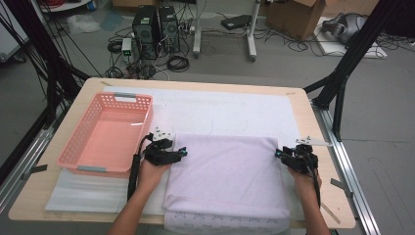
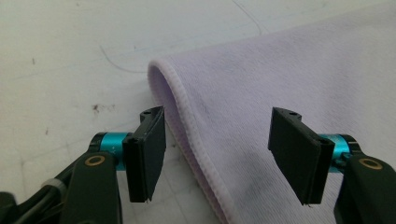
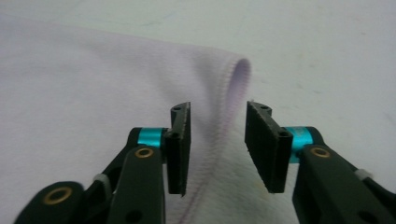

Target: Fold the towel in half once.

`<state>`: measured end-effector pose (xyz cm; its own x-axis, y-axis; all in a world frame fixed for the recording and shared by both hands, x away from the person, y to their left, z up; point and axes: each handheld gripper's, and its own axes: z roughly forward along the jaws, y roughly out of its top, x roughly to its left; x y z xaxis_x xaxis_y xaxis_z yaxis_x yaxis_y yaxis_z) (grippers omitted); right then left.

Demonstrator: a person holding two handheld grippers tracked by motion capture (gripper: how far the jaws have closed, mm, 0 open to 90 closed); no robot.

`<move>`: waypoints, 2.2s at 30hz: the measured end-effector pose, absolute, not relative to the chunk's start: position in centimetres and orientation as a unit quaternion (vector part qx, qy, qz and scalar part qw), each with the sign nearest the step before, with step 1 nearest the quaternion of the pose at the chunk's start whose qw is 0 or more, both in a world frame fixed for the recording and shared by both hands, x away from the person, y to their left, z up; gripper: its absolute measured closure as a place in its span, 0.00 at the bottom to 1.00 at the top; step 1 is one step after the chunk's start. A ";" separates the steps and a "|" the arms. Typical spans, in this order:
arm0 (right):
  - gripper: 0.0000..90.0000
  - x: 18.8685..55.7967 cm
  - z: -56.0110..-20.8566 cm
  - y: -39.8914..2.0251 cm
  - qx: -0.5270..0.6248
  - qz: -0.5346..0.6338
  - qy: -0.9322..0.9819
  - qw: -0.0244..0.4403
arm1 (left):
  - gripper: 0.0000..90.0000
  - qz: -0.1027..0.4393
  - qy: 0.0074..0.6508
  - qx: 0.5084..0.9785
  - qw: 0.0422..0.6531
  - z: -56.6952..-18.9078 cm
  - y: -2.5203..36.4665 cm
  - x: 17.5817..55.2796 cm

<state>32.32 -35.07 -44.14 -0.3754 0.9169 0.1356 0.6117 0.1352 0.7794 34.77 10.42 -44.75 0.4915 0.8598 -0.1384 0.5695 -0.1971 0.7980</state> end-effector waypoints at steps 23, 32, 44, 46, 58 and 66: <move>0.95 33.8 -43.2 -33.9 0.507 0.388 0.734 0.231 | 0.96 0.213 0.497 0.711 0.449 -41.8 9.7 38.4; 0.95 37.5 -41.9 -34.2 0.503 0.410 0.719 0.251 | 0.96 0.210 0.505 0.689 0.475 -42.2 10.3 42.2; 0.95 41.4 -42.9 -34.3 0.521 0.410 0.707 0.246 | 0.96 0.214 0.499 0.695 0.471 -41.9 9.9 45.5; 0.95 41.9 -42.7 -34.3 0.523 0.412 0.703 0.249 | 0.95 0.208 0.505 0.696 0.466 -41.9 9.8 46.2; 0.67 41.9 -42.3 -34.4 0.540 0.409 0.699 0.229 | 0.52 0.190 0.499 0.701 0.473 -41.7 9.4 44.3; 0.63 39.7 -40.7 -33.2 0.505 0.425 0.724 0.198 | 0.43 0.175 0.446 0.739 0.474 -41.6 8.7 41.0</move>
<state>39.67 -33.19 -40.73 -0.4107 0.9007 0.1419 0.5636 0.1285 0.8160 40.97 8.67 -41.58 0.5411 0.8247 -0.1642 0.4933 -0.1531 0.8563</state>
